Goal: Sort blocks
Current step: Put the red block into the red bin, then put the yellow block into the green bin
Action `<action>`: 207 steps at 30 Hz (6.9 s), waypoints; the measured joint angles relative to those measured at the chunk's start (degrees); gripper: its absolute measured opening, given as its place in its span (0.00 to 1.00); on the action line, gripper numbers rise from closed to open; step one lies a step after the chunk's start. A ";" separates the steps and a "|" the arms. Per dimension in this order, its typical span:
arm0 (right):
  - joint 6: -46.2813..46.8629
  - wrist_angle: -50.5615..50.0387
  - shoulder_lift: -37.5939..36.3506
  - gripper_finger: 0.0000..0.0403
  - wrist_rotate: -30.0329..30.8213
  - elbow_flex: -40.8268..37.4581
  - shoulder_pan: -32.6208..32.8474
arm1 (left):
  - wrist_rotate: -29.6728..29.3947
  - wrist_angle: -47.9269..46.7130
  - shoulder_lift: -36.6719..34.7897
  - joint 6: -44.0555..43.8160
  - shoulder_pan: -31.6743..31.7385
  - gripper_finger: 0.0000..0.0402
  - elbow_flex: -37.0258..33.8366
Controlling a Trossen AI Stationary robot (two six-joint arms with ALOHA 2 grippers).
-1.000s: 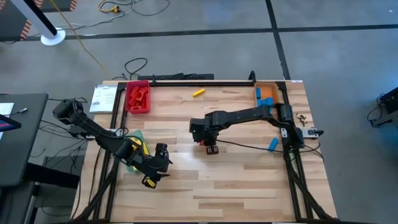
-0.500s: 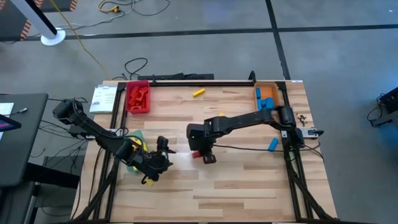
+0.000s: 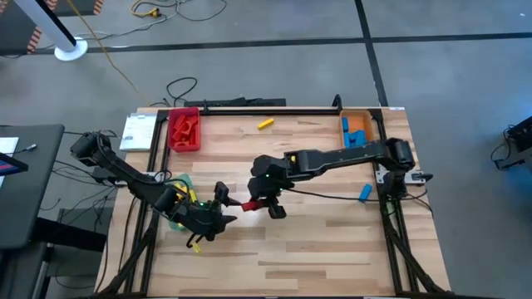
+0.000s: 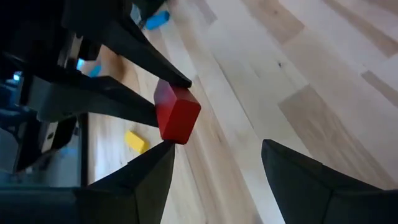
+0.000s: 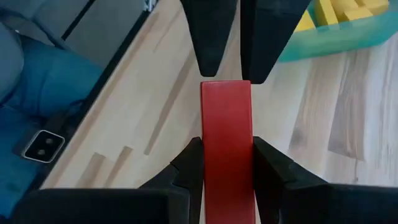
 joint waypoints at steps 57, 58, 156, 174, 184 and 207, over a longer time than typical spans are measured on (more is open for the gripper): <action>5.45 -15.85 -0.36 0.71 20.01 0.00 -0.43 | -17.42 -15.11 -0.16 -3.96 3.56 0.16 0.04; 6.39 -17.42 -0.36 0.71 21.09 0.00 -0.43 | -17.89 -17.30 -0.34 -6.50 4.52 0.16 0.04; -16.50 -7.64 -14.02 0.71 26.89 -26.35 -18.05 | 43.99 -23.77 -18.67 -19.11 49.75 0.47 -3.65; -21.81 -2.88 -2.15 0.71 20.43 -25.98 -23.28 | 42.47 8.55 -18.67 -34.22 20.19 0.47 -20.24; -22.33 -0.88 -2.48 0.53 20.83 -26.16 -23.33 | 34.59 11.01 -18.67 -34.57 13.80 0.47 -20.31; -21.52 -5.38 -2.74 0.68 21.33 -22.58 -23.08 | 31.06 11.33 -18.67 -34.41 12.06 0.47 -20.31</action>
